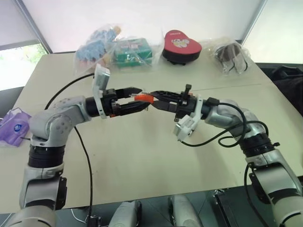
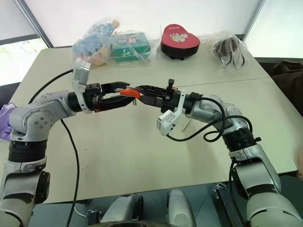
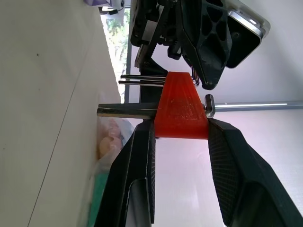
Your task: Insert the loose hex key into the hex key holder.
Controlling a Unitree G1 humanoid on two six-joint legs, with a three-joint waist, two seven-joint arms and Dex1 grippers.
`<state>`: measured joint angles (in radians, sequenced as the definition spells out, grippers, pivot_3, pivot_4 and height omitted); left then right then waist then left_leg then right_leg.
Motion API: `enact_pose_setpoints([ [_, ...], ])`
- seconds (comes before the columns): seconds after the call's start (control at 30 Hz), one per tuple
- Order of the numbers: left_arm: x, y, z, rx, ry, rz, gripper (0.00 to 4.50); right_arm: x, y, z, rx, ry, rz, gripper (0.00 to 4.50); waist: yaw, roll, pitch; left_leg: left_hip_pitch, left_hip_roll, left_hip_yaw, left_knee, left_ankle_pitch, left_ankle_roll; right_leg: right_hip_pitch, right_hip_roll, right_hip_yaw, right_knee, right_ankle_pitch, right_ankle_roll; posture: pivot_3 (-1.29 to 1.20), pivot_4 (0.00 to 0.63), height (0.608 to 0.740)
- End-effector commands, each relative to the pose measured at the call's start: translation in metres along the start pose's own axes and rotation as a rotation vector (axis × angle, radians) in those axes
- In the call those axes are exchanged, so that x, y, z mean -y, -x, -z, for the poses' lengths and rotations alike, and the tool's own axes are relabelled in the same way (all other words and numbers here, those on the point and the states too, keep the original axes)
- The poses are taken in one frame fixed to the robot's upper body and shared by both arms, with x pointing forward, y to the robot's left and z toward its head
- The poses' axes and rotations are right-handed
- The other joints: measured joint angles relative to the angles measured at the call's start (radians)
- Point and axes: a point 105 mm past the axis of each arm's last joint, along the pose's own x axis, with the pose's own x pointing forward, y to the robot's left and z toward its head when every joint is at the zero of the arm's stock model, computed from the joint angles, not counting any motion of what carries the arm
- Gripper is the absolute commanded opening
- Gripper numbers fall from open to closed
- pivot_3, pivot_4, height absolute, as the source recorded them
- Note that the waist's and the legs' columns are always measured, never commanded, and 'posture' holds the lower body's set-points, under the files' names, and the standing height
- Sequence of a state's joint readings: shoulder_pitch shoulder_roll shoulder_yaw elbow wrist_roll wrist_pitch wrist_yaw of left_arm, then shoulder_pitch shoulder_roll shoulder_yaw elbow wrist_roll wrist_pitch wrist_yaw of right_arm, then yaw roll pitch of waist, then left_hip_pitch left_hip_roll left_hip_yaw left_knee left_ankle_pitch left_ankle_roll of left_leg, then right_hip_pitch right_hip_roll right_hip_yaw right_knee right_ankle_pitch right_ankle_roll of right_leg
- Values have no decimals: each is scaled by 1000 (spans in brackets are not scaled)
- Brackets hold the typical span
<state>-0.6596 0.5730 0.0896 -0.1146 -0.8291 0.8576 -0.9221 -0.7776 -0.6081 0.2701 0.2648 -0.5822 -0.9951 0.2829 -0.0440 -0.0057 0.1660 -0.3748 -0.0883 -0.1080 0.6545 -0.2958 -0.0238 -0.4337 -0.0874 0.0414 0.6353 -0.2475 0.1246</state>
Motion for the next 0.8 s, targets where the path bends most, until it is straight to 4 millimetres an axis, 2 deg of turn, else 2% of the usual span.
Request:
enact_pose_setpoints([
  [0.03, 3, -4, -9, 19, -42, 26, 3976, 13, -3, -9, 38, 17, 51, 980, 0, 0, 0, 0, 0, 0, 0, 0, 0, 0, 0, 0, 0, 0, 0, 0, 150, 740],
  [0.1, 3, -6, -8, 15, -39, 33, 3264, 13, -5, -10, 39, 16, 50, 980, 0, 0, 0, 0, 0, 0, 0, 0, 0, 0, 0, 0, 0, 0, 0, 0, 150, 740],
  [0.3, 3, -12, -3, 1, -29, 57, 111, 15, -5, -11, 35, 18, 51, 980, 0, 0, 0, 0, 0, 0, 2, 0, 0, 1, 0, 0, 0, 0, 0, 0, 150, 740],
  [0.6, 2, -17, -1, -2, -35, 67, 50, 17, -5, -8, 17, 9, 42, 980, 1, 0, 0, 0, 0, 0, 3, 0, 0, 1, 0, 0, 0, 0, 0, 0, 150, 740],
  [0.73, 1, -18, -1, 2, -43, 65, 50, 15, -4, -7, 4, -64, 45, 980, 1, 0, 0, -1, 0, 0, 4, 0, 0, 1, 0, 0, 0, 0, 0, 0, 150, 740],
  [0.8, 2, -18, -1, 1, -52, 63, 0, 15, -3, -6, -1, -85, 39, 1984, 1, 0, 0, -1, 0, 0, 4, 0, 0, 1, 0, 0, 0, 0, 0, 0, 150, 740],
])
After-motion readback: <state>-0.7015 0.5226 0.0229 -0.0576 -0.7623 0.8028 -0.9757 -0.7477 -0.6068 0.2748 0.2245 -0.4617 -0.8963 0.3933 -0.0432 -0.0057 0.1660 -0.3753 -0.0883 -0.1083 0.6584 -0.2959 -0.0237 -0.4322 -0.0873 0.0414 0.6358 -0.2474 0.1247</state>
